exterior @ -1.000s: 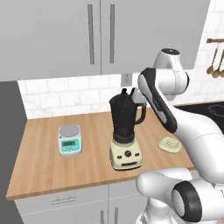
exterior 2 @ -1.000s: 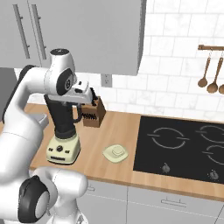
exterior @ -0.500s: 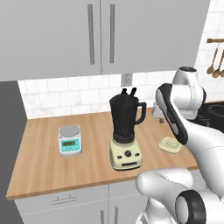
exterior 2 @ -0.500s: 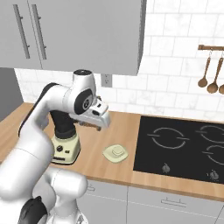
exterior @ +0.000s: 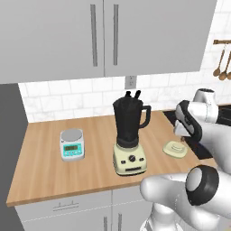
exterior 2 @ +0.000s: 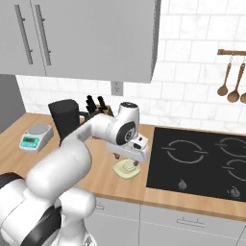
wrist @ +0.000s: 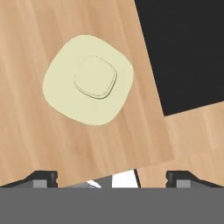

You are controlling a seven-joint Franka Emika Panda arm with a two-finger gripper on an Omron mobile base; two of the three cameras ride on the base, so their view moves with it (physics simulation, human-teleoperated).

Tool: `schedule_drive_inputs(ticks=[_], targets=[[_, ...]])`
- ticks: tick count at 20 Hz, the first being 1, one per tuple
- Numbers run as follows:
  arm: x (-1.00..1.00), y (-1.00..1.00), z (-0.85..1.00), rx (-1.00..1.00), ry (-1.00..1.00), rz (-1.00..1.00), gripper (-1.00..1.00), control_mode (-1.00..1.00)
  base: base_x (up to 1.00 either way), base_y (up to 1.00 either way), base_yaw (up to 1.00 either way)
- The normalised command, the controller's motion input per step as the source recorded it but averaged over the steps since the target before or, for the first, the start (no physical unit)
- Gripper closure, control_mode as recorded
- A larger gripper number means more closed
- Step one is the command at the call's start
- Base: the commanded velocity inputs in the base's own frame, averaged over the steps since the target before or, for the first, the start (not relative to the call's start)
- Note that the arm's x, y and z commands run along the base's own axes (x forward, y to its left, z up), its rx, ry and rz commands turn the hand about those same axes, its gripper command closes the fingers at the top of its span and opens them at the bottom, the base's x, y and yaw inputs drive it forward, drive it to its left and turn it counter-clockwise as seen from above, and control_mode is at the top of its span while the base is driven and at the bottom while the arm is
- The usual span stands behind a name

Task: Close the lid blender by securely placing the lid on top.

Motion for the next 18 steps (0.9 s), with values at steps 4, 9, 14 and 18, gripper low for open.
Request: schedule_drive_inputs(ticks=[4,9,14,18], targets=[[0.38,-0.24,-0.7,0.05,0.06,0.03,-1.0,-1.0,0.0,0.0,0.0],[0.25,0.12,-0.36,0.03,0.0,0.05,-1.0,-1.0,0.0,0.0,0.0],[0.37,0.22,-0.2,0.0,0.0,0.05,-1.0,-1.0,0.0,0.0,0.0],[0.29,0.09,-0.34,0.0,0.0,0.04,-1.0,-1.0,0.0,0.0,0.0]])
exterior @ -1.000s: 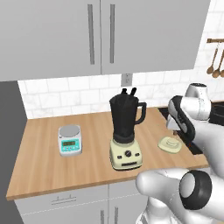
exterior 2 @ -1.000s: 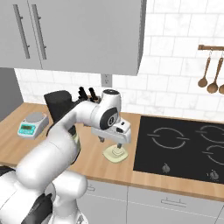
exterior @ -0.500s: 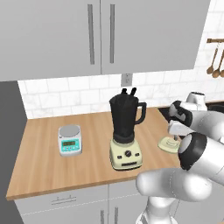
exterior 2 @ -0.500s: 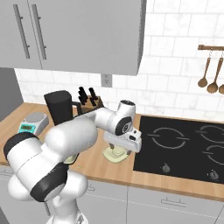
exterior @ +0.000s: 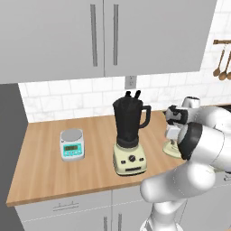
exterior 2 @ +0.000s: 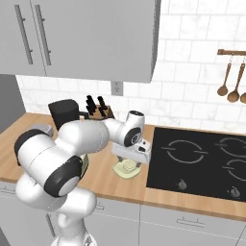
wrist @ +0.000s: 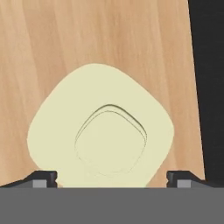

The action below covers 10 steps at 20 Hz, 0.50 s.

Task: Close the lid blender by securely placing the lid on top.

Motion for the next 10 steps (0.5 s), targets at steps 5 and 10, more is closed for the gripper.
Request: schedule_drive_inputs(ticks=[5,10], targets=[[0.08,0.0,-0.31,0.0,-0.02,0.05,-1.0,-1.0,0.0,0.0,0.0],[0.13,0.0,-0.22,0.0,-0.02,0.04,-1.0,-1.0,0.0,0.0,0.0]])
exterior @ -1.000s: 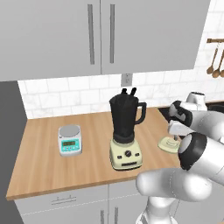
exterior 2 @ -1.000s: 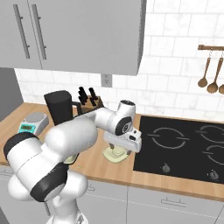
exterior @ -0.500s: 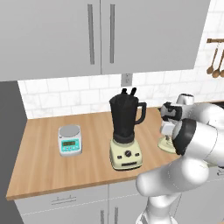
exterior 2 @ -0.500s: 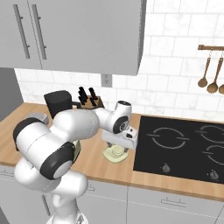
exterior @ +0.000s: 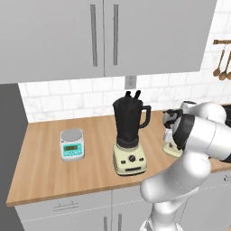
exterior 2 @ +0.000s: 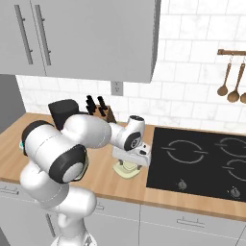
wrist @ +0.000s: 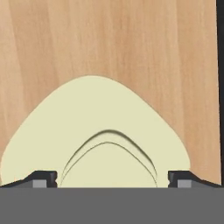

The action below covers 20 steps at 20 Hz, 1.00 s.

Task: Close the lid blender by securely placing the lid on top.

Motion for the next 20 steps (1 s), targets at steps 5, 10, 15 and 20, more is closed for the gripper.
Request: schedule_drive_inputs(ticks=[5,10,15,20], targets=[[0.02,0.0,-0.14,0.0,-0.07,0.03,-1.0,-1.0,0.0,0.0,0.0],[0.0,0.05,-0.06,0.0,-0.05,0.0,1.0,-1.0,0.0,0.0,0.0],[-0.05,0.07,0.0,0.0,-0.02,0.0,1.0,-1.0,0.0,0.0,0.0],[-0.25,0.1,0.37,0.01,0.0,0.0,1.0,-1.0,0.0,0.0,0.0]])
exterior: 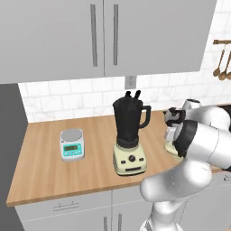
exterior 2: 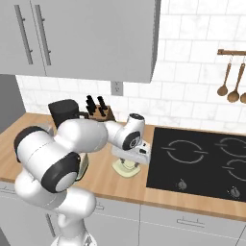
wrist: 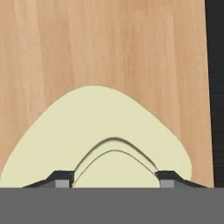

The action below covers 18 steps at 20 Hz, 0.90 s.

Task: Close the lid blender by securely placing the lid on top.

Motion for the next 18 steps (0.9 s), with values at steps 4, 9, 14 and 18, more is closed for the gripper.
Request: schedule_drive_inputs(ticks=[4,9,14,18], targets=[[-0.37,0.23,0.86,0.02,0.0,0.01,1.0,-1.0,0.0,0.0,0.0],[-0.65,0.3,1.0,0.01,0.0,0.01,1.0,-1.0,0.0,0.0,0.0],[-0.77,0.37,1.0,0.0,-0.05,0.0,1.0,-1.0,0.0,0.0,0.0],[-0.82,0.24,1.0,0.0,-0.16,0.0,1.0,-1.0,0.0,0.0,0.0]])
